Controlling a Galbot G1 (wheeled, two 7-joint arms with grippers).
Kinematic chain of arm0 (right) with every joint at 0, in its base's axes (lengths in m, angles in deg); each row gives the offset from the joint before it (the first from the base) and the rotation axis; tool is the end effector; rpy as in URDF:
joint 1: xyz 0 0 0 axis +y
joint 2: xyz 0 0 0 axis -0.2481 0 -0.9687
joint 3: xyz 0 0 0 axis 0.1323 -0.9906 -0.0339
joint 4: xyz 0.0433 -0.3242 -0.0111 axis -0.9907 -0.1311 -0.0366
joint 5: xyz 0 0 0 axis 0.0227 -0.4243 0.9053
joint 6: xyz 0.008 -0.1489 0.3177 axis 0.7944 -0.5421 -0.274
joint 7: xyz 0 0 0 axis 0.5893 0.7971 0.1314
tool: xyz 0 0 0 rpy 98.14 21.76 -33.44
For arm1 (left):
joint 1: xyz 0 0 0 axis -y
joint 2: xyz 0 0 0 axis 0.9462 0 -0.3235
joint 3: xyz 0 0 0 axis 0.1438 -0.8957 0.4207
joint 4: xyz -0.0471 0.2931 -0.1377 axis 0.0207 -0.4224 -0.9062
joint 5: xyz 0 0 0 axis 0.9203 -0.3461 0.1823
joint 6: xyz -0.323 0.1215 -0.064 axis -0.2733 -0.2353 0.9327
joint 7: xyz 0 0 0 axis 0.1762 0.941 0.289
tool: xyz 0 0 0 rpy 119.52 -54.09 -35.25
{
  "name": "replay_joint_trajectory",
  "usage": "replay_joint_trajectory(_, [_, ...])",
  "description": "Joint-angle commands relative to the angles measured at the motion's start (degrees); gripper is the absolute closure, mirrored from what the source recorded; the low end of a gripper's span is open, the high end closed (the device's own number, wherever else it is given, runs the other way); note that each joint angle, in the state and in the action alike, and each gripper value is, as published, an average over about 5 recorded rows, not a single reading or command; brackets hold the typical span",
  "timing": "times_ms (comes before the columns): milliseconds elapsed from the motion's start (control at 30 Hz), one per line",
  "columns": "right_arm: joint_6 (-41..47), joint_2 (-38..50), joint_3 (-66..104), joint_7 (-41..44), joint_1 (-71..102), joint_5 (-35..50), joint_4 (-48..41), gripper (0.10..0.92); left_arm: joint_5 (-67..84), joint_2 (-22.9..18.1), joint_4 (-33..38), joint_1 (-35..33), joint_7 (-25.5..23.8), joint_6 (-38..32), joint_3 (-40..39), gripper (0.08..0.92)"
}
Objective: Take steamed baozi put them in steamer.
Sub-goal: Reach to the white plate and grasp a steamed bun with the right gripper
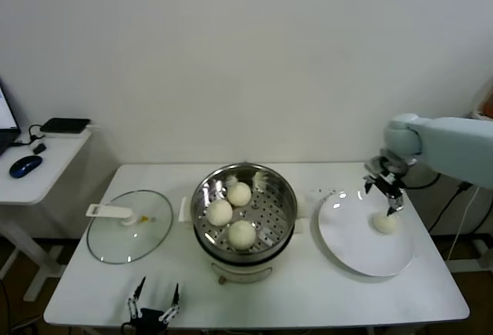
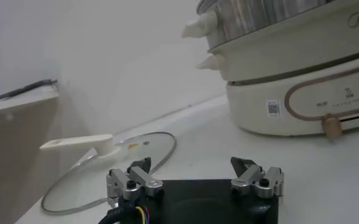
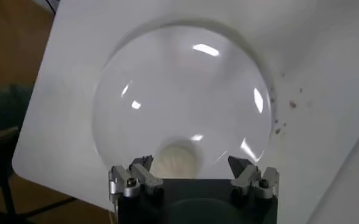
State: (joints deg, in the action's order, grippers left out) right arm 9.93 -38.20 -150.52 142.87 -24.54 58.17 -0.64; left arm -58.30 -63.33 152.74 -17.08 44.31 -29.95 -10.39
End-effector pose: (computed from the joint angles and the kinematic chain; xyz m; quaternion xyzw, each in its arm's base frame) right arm 0.5290 -0.1594 -0.1326 0.5316 -0.3759 0.6251 0.4305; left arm 0.1032 0.0491 -0.4485 -0.0164 -0.9822 -0.1679 0.0823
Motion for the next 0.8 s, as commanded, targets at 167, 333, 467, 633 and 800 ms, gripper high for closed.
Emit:
replay_joint_trajectory(167, [1.1, 3.9, 13.6, -3.7, 16.5, -8.6, -10.6, 0.203, -0.7, -0.1, -0.6, 0.0, 0.0, -0.1, 0.2, 0.177])
replay_joint_trajectory(333, [1.2, 2.6, 18.8, -5.8, 20.8, -9.6, -14.5, 0.203, -0.8, -0.1, -0.6, 0.0, 0.0, -0.1, 0.3, 0.177])
replay_joint_trajectory(467, [1.0, 1.2, 21.0, -6.4, 22.9, -9.8, -16.8, 0.203, -0.8, -0.1, -0.5, -0.1, -0.1, 0.0, 0.3, 0.177])
replay_joint_trajectory(633, [1.3, 0.5, 21.5, -6.2, 23.9, -9.6, -16.8, 0.203, -1.0, -0.2, -0.5, -0.2, -0.2, 0.0, 0.4, 0.177])
replay_joint_trajectory(800, [1.3, 0.1, 21.4, -6.0, 24.1, -9.9, -17.0, 0.203, -0.9, -0.2, -0.5, -0.1, -0.2, 0.1, 0.5, 0.177])
